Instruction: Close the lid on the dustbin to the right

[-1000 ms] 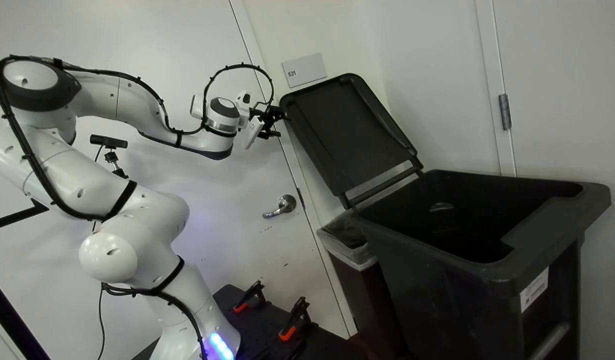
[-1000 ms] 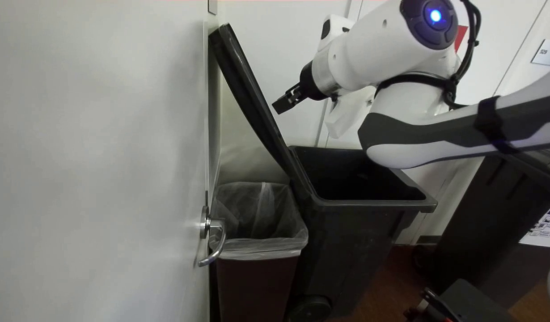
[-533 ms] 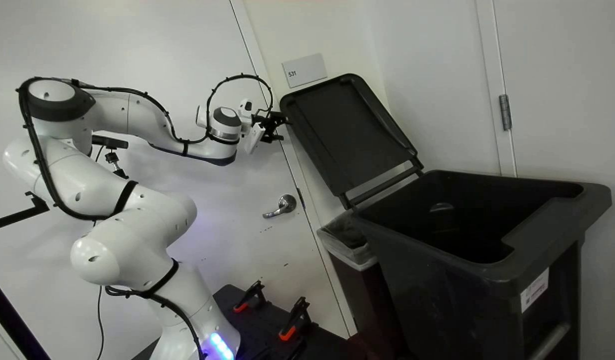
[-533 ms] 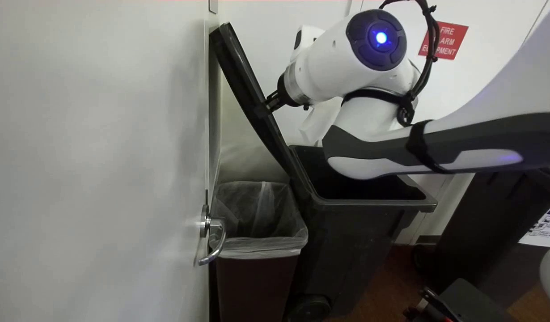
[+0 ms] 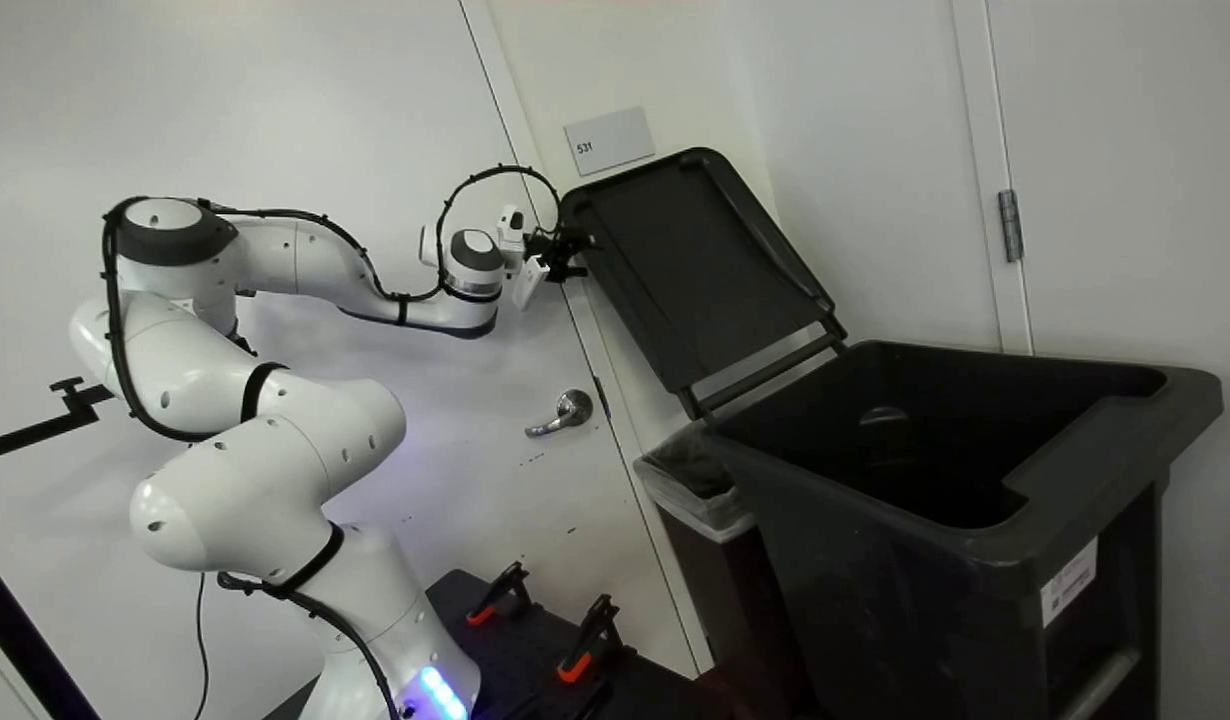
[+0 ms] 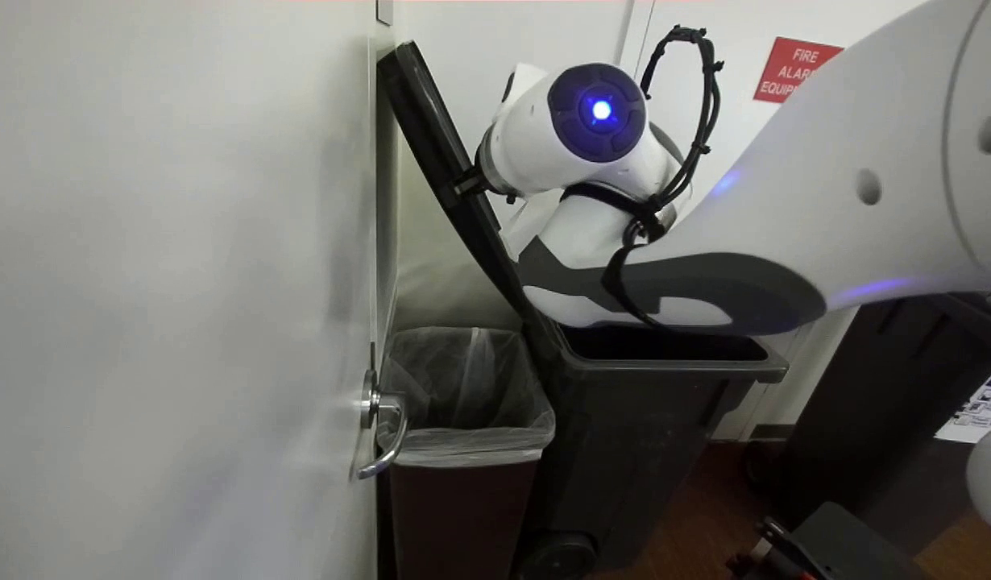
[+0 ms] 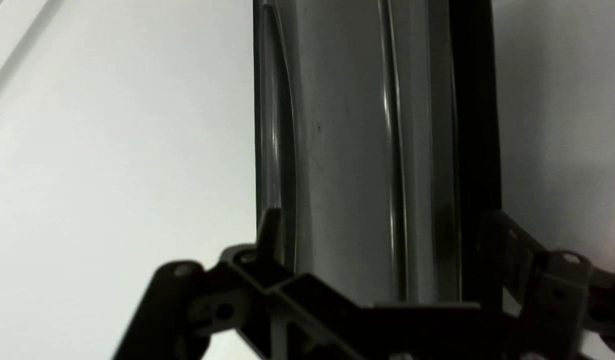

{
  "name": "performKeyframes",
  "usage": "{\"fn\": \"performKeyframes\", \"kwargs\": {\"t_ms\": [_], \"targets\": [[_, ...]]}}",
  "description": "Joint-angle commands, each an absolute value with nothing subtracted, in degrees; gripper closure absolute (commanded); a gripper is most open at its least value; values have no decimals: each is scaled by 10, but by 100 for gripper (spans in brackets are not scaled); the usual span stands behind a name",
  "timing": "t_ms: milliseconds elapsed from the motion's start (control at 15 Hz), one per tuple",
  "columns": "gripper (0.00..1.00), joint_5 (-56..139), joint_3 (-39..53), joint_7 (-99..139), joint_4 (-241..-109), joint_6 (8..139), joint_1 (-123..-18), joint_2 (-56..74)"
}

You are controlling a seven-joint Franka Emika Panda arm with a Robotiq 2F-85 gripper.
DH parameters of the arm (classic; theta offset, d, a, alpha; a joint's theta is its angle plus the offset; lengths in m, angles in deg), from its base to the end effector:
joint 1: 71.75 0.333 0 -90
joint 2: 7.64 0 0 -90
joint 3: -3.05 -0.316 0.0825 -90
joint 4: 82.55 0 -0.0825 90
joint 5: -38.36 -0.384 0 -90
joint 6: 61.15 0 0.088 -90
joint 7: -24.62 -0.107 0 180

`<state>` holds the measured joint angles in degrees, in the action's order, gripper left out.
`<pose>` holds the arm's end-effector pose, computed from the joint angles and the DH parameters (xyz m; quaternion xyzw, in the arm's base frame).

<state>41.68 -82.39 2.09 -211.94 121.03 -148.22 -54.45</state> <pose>0.5351 0.2066 0.4589 0.8209 0.1036 0.5091 0.2370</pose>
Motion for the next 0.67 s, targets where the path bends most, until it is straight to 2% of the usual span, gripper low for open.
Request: {"fn": "performKeyframes", "kwargs": {"t_ms": [0,400,467,533,600], "targets": [[0,382,-856,41,-2076,1225,-1537,-570],[0,370,-888,54,-2031,1225,-1580,-567],[25,371,-890,60,-2027,1226,-1584,-566],[26,371,-891,64,-2025,1227,-1584,-564],[32,371,-889,67,-2023,1227,-1583,-565]]}}
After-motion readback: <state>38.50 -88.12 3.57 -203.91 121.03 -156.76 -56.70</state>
